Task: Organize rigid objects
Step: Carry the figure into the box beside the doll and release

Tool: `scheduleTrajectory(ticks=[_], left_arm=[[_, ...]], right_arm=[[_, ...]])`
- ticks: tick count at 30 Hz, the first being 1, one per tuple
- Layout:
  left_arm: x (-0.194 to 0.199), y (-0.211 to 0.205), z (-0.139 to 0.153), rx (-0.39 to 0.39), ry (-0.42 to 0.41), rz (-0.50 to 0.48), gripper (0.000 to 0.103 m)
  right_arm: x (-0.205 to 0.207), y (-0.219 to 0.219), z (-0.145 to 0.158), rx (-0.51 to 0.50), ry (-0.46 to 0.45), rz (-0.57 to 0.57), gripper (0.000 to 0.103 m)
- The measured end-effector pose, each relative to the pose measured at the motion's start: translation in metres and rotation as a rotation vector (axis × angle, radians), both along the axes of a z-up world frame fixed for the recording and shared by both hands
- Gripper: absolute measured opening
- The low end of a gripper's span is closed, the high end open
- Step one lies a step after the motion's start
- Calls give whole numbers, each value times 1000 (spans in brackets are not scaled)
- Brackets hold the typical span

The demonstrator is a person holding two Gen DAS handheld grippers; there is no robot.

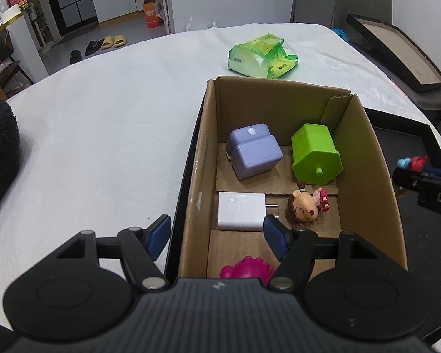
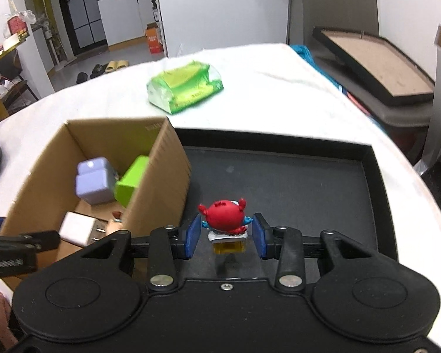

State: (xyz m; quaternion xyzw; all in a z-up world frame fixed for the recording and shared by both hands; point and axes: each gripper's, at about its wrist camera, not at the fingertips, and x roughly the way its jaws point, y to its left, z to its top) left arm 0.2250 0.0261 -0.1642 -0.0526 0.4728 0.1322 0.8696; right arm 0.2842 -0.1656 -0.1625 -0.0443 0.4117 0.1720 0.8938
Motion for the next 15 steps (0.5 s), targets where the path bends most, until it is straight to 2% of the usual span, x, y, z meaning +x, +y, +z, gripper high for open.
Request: scheduleTrajectory(ticks=[7, 15], left_arm=[[-4, 5, 2, -21, -15, -1, 68], [-9, 14, 5, -54, -28, 10, 68]], right_arm=[[-7, 16, 33, -8, -54, 16, 37], [-12, 36, 67, 29, -70, 35, 37]])
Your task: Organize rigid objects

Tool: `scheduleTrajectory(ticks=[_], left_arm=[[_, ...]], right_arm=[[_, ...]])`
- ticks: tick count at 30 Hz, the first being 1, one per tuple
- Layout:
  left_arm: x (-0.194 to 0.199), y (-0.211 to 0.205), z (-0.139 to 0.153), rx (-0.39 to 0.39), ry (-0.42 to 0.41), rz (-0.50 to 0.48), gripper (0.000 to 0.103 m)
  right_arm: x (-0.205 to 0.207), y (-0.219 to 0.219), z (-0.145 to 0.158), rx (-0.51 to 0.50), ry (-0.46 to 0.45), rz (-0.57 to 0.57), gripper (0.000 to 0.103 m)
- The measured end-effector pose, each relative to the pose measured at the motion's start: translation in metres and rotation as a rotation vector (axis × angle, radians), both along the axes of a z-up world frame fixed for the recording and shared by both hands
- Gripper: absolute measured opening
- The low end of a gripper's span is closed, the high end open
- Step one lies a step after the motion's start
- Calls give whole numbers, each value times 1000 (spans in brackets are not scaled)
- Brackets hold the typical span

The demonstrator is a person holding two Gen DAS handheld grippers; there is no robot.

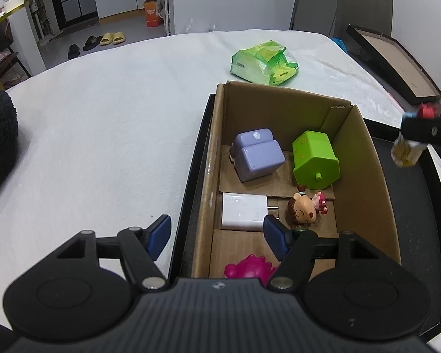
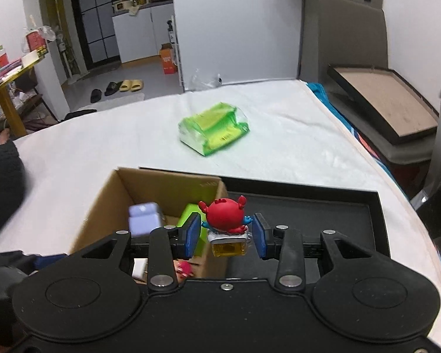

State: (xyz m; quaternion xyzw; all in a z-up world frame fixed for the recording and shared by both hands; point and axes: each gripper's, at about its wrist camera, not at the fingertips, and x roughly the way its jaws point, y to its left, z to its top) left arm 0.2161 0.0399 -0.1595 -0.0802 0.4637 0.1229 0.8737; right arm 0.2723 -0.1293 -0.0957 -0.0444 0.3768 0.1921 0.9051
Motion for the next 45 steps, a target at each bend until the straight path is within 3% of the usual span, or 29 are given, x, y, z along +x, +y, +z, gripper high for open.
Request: scheduleTrajectory(ticks=[7, 11, 14, 18, 22, 32, 41, 43, 45], left_arm=[[-5, 5, -1, -23, -17, -5, 67], [-6, 7, -4, -37, -15, -7, 62], [-6, 8, -5, -43, -13, -7, 49], [-8, 20, -8, -98, -17, 44, 11], [-10, 25, -7, -108, -30, 52, 11], [-9, 21, -2, -60, -23, 30, 11], [-16, 15, 14, -58, 4, -24, 19], [-18, 15, 24, -67, -2, -25, 25], [-21, 12, 34, -66, -12, -38, 31]], right_arm=[[-6, 23, 13, -5, -17, 38, 38], [-6, 35, 11, -8, -3, 55, 38], [-7, 41, 7, -8, 15, 68, 38], [-3, 41, -1, 1, 52, 66, 38], [0, 39, -10, 25, 104, 58, 40], [-12, 19, -4, 49, 100, 16, 41], [-32, -4, 8, 113, 99, -36, 50], [-40, -9, 12, 130, 99, -45, 51], [-46, -14, 15, 142, 96, -59, 60]])
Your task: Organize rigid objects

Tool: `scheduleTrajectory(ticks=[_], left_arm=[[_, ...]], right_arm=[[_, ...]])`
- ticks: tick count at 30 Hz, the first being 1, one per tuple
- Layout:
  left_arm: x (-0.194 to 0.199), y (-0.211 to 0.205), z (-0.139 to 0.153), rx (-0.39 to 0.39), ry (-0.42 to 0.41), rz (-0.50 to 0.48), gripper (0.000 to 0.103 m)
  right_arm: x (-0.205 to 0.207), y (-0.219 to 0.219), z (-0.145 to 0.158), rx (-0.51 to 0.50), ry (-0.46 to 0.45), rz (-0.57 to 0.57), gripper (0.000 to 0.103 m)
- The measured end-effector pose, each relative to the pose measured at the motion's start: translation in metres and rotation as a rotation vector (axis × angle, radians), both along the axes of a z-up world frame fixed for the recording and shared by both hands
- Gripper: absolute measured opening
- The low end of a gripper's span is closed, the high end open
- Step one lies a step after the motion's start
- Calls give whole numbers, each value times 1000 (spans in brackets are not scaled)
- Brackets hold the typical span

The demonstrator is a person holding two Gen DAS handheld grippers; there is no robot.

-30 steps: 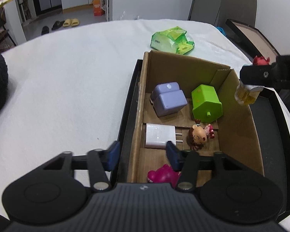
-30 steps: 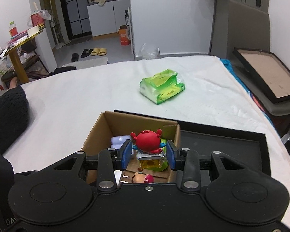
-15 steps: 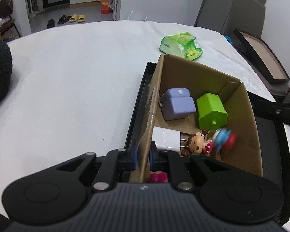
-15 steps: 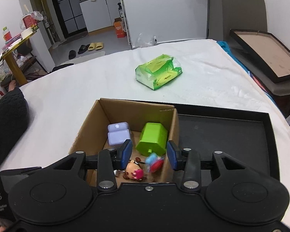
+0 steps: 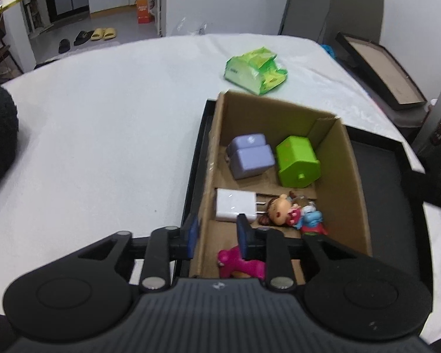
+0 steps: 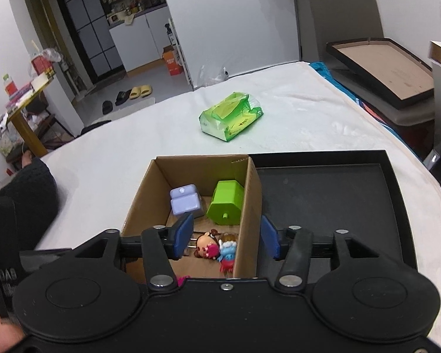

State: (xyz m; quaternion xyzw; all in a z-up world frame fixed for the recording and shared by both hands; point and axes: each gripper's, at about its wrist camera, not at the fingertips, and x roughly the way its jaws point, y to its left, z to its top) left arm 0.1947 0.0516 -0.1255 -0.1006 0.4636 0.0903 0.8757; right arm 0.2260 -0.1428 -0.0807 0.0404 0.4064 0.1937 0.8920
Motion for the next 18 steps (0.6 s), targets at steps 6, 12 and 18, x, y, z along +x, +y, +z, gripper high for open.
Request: scheduleTrajectory(ticks=[6, 12, 18], left_arm=[[-15, -16, 30, 18, -20, -54, 48], [-29, -23, 53, 16, -28, -78, 63], [-46, -28, 79, 24, -56, -96, 84]], right_arm=[[-17, -18, 14, 44, -10, -42, 76], [-34, -32, 33, 63, -47, -78, 98], [-49, -44, 46, 52, -64, -123, 103]])
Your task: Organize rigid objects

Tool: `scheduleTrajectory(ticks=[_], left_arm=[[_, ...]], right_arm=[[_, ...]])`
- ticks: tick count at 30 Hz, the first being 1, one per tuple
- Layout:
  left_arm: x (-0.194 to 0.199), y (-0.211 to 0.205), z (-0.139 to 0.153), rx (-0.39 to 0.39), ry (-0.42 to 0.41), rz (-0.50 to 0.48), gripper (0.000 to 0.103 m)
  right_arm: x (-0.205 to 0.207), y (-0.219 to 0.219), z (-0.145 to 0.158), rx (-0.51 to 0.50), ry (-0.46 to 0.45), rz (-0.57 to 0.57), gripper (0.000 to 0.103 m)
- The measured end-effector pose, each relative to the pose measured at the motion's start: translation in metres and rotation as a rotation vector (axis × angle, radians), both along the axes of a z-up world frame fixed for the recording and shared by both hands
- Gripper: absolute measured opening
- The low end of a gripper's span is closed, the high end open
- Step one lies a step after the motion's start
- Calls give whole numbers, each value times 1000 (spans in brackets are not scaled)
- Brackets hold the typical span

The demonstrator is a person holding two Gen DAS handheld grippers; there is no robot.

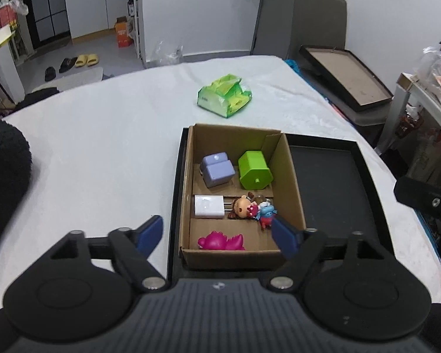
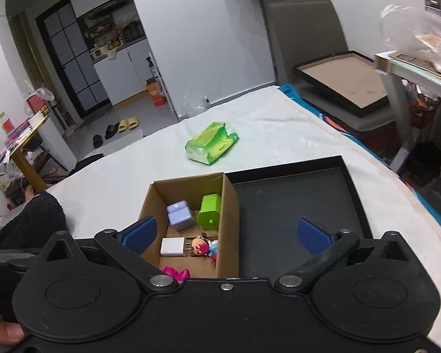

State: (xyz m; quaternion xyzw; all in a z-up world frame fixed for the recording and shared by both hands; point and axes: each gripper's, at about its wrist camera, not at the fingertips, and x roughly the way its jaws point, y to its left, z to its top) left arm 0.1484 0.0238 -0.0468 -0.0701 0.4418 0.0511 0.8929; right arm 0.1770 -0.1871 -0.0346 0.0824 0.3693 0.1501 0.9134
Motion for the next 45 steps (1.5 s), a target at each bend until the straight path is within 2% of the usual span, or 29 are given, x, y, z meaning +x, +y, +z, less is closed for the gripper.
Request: scheduleTrajectory(ticks=[4, 12, 16, 29, 45], left_arm=[[-12, -4, 16, -3, -24, -19, 94], [-33, -8, 39, -9, -55, -38, 99], [-45, -11, 50, 15, -82, -38, 102], [-75, -19, 83, 8, -139, -65, 102], [-112, -25, 99, 26, -146, -94, 102]], right_arm=[[-9, -7, 5, -7, 7, -28, 103], [-33, -12, 18, -50, -6, -56, 103], [-42, -18, 24, -57, 5, -78, 103], [-72, -31, 42, -95, -32, -117, 103], [-107, -38, 61, -99, -32, -145, 103]])
